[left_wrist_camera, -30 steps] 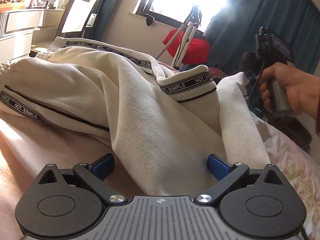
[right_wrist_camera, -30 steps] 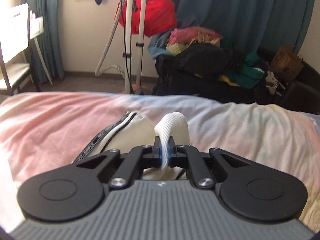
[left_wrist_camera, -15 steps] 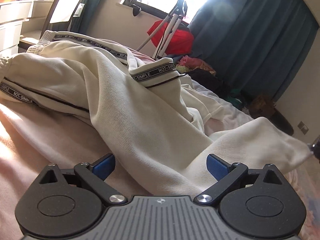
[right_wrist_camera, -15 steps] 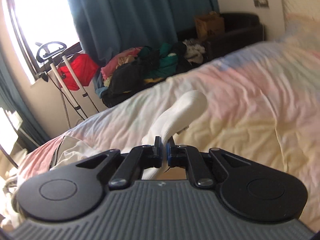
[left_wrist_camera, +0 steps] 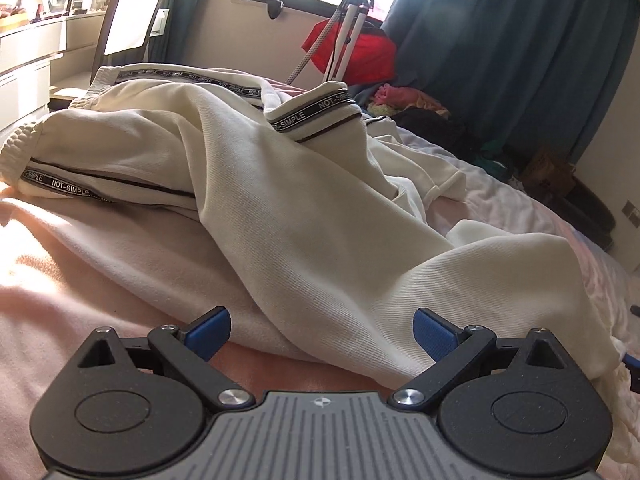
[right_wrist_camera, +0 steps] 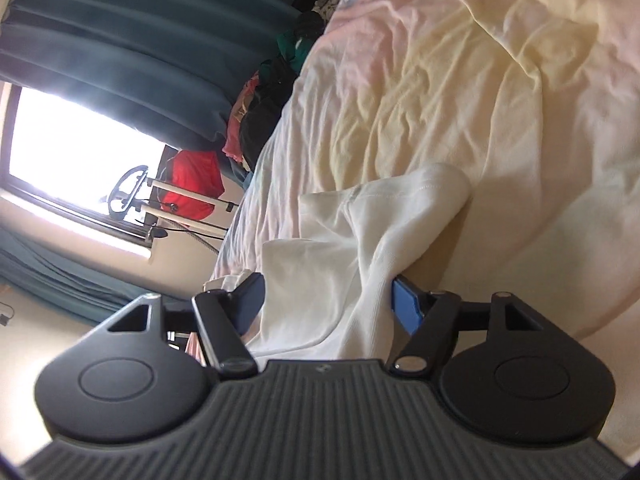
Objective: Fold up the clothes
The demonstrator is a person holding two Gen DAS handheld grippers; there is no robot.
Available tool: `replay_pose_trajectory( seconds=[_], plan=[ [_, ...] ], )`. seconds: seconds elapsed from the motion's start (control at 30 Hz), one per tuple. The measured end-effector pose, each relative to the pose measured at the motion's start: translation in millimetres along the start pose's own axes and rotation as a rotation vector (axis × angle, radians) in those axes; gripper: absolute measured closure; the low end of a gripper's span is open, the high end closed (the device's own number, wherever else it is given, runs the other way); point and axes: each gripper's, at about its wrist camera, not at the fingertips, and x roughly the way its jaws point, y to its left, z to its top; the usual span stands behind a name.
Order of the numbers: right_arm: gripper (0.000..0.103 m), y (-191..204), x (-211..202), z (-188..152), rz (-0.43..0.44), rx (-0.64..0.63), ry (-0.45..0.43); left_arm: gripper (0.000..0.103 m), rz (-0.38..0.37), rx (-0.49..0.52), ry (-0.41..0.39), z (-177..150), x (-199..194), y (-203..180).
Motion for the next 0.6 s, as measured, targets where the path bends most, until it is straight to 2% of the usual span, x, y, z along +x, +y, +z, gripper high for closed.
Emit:
replay_pose_trajectory(
  seconds=[0.13,0.2,0.23,0.27,0.33,0.43,0.53,0.6],
  plan=[
    [0.040,-23.3,22.4,8.3,-0.029,0.067,0.011,0.004,0.007,-0.093,0.023,2.0,7.2,12.8],
    [0.057,-33.9,33.4,13.6,-0.041,0.097,0.012,0.004,0.016,-0.108,0.019,1.7,9.6,15.9],
    [0.075,-34.2,36.6,17.9,-0.061,0.087,0.001,0.004,0.023,-0.109,0.013,1.7,10.1,16.3],
    [0.086,-33.4,38.1,22.2,-0.060,0.069,-0.012,0.004,0.029,-0.110,0.007,1.7,10.6,16.6],
    [0.093,-28.1,39.1,28.0,-0.035,0.027,-0.033,0.004,0.031,-0.113,-0.004,3.1,11.6,16.4],
    [0.095,-9.3,35.1,36.9,-0.033,-0.066,-0.095,0.004,0.023,-0.120,-0.018,7.1,12.9,14.7],
    [0.095,0.9,10.0,45.8,0.038,-0.064,-0.247,0.004,0.017,-0.118,-0.040,14.3,10.9,13.4],
    [0.097,0.9,-9.1,54.8,0.038,-0.081,-0.363,0.004,-0.009,-0.142,-0.098,27.5,-0.7,19.3]
  ],
)
